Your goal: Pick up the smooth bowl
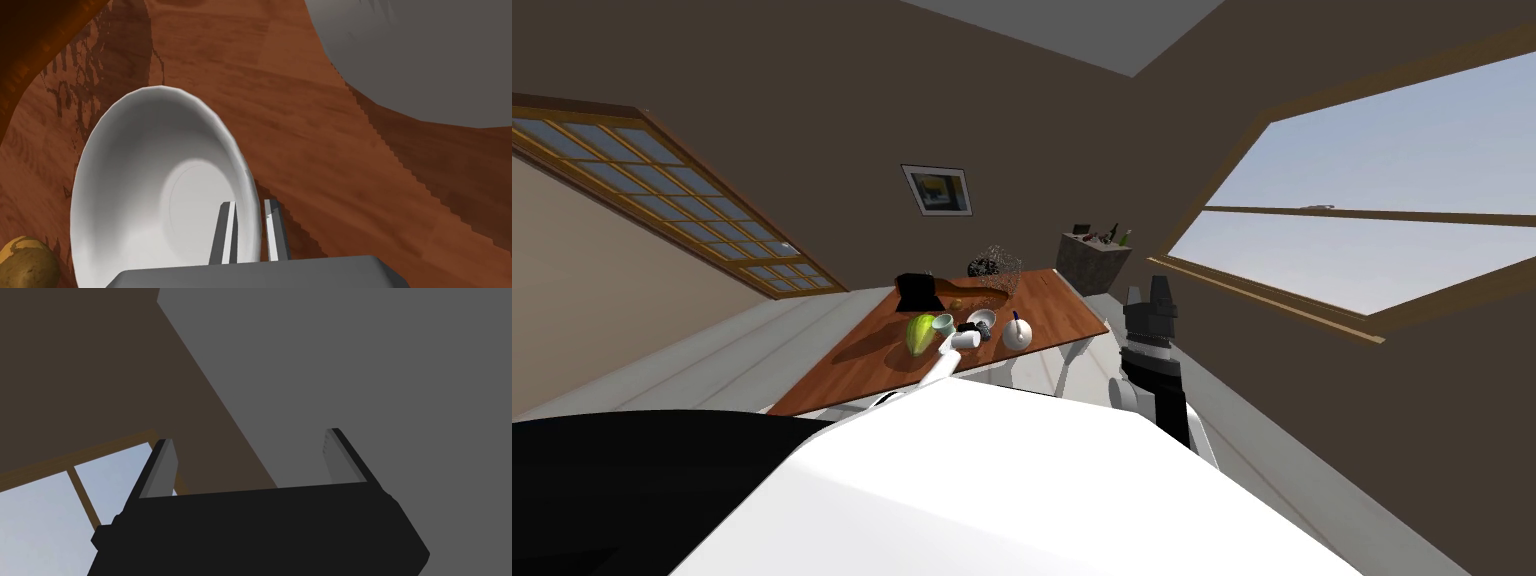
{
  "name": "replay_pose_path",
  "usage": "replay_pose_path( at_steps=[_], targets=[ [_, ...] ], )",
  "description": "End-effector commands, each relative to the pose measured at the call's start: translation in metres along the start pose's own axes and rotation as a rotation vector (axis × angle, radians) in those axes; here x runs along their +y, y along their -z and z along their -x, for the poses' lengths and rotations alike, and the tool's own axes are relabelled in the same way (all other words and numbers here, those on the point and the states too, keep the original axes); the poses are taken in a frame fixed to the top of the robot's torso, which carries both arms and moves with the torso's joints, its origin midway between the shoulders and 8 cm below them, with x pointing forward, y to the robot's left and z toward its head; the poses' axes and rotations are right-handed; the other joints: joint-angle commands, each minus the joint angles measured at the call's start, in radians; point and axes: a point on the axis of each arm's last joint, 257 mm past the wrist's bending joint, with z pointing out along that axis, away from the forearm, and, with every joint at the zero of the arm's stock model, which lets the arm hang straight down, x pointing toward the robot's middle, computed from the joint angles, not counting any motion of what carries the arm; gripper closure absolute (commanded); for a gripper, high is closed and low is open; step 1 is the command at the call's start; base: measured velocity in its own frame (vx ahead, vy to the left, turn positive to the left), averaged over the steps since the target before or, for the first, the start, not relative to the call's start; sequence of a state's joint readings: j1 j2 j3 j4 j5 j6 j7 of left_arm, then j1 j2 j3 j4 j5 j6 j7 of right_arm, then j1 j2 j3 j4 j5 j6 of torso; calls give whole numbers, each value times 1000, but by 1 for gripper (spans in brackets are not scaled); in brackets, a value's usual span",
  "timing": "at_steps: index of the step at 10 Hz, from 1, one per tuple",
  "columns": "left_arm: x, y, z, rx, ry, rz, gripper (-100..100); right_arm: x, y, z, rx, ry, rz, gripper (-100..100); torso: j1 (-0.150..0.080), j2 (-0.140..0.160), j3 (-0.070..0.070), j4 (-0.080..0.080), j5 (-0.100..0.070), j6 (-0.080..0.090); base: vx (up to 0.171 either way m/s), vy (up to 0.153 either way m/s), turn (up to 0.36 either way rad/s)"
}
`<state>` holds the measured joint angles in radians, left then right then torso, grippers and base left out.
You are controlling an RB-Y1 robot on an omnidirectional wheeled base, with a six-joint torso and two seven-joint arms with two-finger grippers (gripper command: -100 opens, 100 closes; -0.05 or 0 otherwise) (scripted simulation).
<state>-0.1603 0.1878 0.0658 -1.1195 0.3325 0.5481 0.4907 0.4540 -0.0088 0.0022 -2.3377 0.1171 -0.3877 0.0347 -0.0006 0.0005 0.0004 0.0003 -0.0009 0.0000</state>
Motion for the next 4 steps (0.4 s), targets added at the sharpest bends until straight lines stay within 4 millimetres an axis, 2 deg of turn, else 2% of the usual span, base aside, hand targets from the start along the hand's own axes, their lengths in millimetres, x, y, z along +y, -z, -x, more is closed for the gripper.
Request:
replay_pose_path(
  at_steps=[1, 2, 3, 4],
  targets=[
    [-10, 4, -2, 0, -4, 0, 100, 0, 0, 0, 0, 0, 0, 0, 0, 0, 0, 0, 0, 0, -74, -33, 7],
    [-13, 6, -3, 0, -4, 0, 100, 0, 0, 0, 0, 0, 0, 0, -2, 4, 2, 1, -1, 0, -98, -33, 12],
    [-11, 4, -3, 1, -4, -3, 100, 0, 0, 0, 0, 0, 0, 0, -3, 7, 4, 1, -1, 0, -39, -11, 4],
    [-10, 5, -3, -1, -3, 0, 0, 0, 0, 0, 0, 0, 0, 0, -2, 4, 3, 1, -1, 0, -8, -2, 1]
  ],
)
